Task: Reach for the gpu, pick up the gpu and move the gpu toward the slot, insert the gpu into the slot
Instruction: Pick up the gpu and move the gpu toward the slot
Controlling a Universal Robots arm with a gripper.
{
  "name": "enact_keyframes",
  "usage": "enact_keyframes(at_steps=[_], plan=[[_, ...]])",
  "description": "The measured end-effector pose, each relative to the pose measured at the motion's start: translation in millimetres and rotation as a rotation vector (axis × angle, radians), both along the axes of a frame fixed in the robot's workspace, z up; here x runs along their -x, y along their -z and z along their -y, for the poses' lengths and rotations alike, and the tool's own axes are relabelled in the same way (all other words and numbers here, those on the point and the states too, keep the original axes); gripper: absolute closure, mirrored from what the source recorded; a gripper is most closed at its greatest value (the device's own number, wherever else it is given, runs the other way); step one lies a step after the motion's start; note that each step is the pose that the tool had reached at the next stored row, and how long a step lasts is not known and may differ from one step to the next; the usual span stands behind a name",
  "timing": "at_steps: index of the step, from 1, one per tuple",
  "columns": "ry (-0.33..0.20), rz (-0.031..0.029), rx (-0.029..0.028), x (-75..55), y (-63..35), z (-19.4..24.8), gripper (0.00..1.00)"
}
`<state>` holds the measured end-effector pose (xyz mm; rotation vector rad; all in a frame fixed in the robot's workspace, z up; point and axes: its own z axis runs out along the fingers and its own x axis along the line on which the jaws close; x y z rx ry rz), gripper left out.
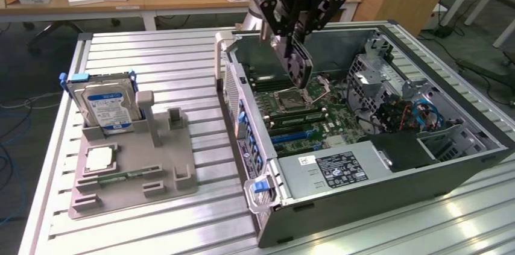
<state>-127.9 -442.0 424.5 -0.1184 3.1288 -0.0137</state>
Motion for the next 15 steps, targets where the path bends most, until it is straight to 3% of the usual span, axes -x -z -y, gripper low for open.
enact_keyframes(at_steps=[15], plan=[[0.004,0.0000,-0.0001,-15.1,0.0,0.0,0.74]])
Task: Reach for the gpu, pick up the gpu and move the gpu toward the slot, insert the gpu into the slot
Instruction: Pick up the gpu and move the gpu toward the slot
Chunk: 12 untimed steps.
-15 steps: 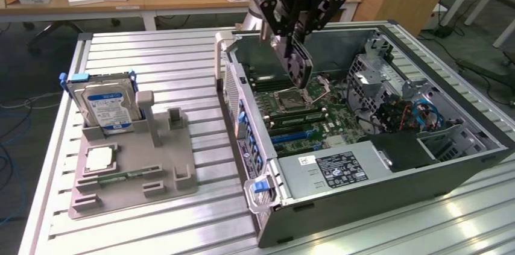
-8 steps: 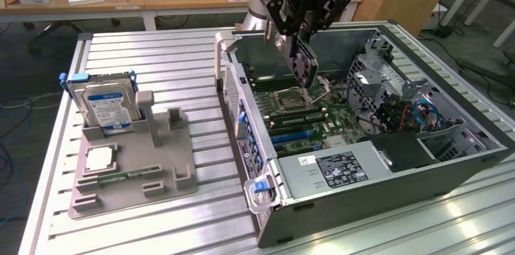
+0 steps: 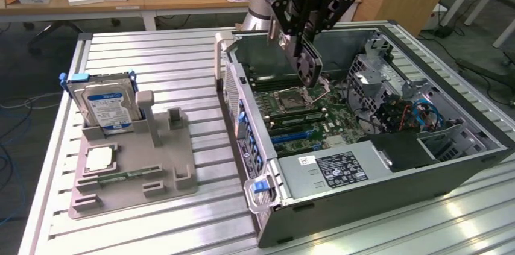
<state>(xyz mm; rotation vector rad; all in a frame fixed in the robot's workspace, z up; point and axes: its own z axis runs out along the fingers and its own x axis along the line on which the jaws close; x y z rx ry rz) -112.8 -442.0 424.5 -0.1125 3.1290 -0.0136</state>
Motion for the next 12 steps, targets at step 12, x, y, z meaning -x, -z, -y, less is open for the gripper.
enact_keyframes(at_steps=[12], plan=[[0.006,-0.0001,0.0000,-8.6,0.0,0.0,0.74]])
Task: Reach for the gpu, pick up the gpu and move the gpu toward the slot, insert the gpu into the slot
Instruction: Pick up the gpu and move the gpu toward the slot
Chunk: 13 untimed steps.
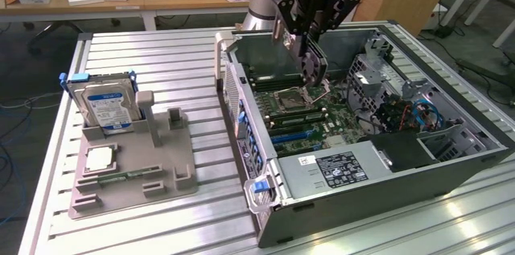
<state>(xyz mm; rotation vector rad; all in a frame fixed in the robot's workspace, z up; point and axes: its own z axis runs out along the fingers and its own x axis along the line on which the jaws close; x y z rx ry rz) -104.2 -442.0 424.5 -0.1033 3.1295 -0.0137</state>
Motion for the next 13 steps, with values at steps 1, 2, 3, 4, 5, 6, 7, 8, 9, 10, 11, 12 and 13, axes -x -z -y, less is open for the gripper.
enact_keyframes(at_steps=[1,2,3,4,5,6,7,8,9,10,11,12,13], plan=[[0.000,0.0000,0.0000,-0.7,0.0,0.0,0.74],[0.001,0.0001,0.0000,-1.4,0.0,0.0,0.74],[0.001,0.0001,0.0000,-2.1,0.0,0.0,0.74],[0.002,0.0000,0.0000,-2.7,0.0,0.0,0.74],[0.002,0.0001,0.0000,-3.4,0.0,0.0,0.74],[0.002,0.0001,0.0000,-4.0,0.0,0.0,0.74],[0.003,0.0001,0.0000,-4.6,0.0,0.0,0.74],[0.003,0.0001,0.0000,-5.3,0.0,0.0,0.74],[0.004,0.0001,0.0000,-6.0,0.0,0.0,0.74],[0.004,0.0000,0.0001,-6.7,0.0,0.0,0.74],[0.005,0.0001,0.0000,-7.5,0.0,0.0,0.74],[0.005,0.0000,0.0000,-8.2,0.0,0.0,0.74],[0.006,0.0001,-0.0001,-9.9,0.1,-0.1,0.74]])
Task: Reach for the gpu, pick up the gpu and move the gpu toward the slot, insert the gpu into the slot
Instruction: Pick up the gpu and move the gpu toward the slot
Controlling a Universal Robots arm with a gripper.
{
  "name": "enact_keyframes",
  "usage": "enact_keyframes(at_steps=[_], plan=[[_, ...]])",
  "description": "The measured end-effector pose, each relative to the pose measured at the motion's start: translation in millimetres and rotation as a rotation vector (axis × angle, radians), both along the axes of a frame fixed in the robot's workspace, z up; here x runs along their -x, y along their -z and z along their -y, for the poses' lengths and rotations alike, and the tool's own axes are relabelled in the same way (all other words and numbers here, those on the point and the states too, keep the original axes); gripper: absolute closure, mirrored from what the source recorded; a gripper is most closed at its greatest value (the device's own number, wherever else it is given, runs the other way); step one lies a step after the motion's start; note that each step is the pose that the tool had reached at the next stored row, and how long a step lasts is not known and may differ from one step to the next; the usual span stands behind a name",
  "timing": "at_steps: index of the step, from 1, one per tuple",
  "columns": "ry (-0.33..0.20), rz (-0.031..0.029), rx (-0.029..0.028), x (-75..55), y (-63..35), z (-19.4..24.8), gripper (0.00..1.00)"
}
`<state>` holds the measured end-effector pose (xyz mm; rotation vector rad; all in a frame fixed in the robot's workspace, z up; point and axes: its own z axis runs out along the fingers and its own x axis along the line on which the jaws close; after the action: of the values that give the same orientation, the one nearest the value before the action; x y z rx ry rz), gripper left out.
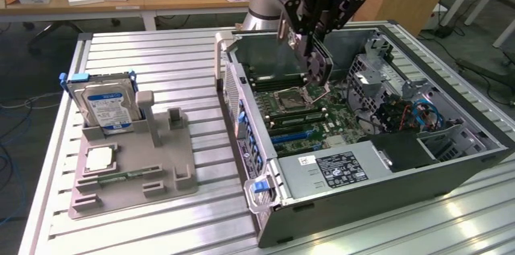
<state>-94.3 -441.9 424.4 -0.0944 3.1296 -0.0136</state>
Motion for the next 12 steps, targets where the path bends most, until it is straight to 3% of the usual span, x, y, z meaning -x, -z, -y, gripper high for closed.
enact_keyframes(at_steps=[12], plan=[[0.015,0.0000,0.0001,-9.5,0.0,0.1,0.74]])
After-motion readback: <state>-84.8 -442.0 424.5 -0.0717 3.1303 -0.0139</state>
